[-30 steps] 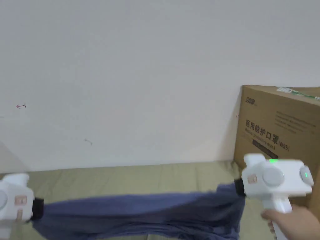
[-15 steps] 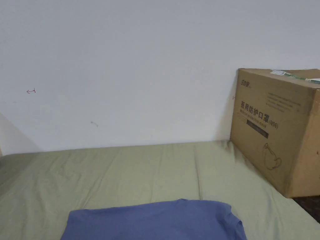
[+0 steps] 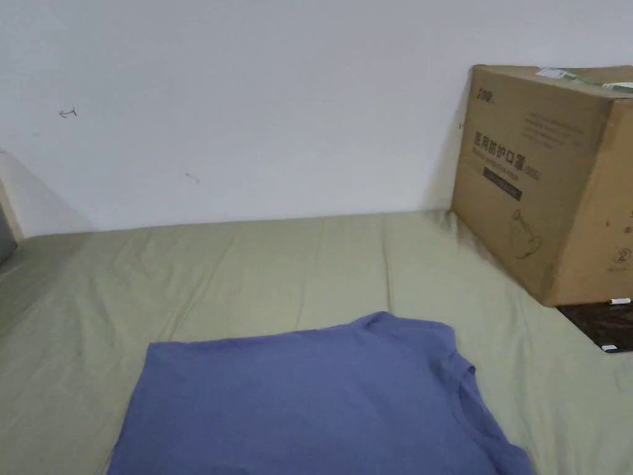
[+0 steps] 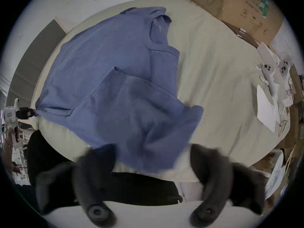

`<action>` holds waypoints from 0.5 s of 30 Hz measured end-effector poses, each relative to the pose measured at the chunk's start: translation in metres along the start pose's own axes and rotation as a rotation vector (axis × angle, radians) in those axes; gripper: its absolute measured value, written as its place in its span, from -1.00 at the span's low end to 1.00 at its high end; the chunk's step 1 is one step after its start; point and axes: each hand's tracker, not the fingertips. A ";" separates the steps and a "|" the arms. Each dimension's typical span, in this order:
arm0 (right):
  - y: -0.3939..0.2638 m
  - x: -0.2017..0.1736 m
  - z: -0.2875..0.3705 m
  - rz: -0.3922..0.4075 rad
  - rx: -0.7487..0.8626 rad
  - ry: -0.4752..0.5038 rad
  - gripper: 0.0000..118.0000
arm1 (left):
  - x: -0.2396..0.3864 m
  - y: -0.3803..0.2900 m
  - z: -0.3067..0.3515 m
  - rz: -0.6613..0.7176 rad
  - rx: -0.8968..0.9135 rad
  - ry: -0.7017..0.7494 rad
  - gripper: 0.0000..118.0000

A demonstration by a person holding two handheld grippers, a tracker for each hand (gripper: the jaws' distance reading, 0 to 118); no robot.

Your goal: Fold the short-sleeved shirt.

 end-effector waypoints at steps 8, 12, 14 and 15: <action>-0.012 -0.013 0.047 -0.130 0.156 0.067 0.78 | 0.026 -0.013 0.050 0.040 0.189 -0.050 0.61; -0.017 -0.031 0.087 -0.135 0.375 0.078 0.57 | 0.060 -0.025 0.095 -0.014 0.525 0.054 0.30; -0.023 -0.043 0.110 -0.144 0.543 0.107 -0.16 | 0.078 -0.033 0.116 -0.038 0.683 0.077 -0.30; -0.025 -0.047 0.117 -0.151 0.604 0.112 -0.62 | 0.083 -0.034 0.122 -0.023 0.714 0.044 -0.62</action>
